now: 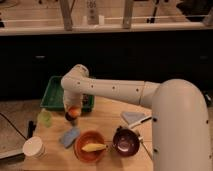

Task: Place apple in metal cup

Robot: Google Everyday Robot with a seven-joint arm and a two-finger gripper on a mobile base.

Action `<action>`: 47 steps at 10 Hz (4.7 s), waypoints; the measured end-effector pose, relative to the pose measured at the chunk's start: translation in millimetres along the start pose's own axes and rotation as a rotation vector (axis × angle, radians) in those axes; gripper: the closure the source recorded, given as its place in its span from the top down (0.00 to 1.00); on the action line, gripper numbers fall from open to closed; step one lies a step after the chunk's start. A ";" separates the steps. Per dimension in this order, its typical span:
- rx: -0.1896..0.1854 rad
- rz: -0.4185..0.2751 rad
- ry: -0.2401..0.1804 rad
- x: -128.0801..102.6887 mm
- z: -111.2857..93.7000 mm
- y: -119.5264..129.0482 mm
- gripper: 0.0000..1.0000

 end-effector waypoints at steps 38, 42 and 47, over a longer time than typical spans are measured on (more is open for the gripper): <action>-0.020 0.013 0.014 -0.5 6.6 -2.0 0.80; -0.020 0.013 0.014 -0.5 6.7 -2.0 0.80; -0.020 0.013 0.014 -0.5 6.7 -2.0 0.80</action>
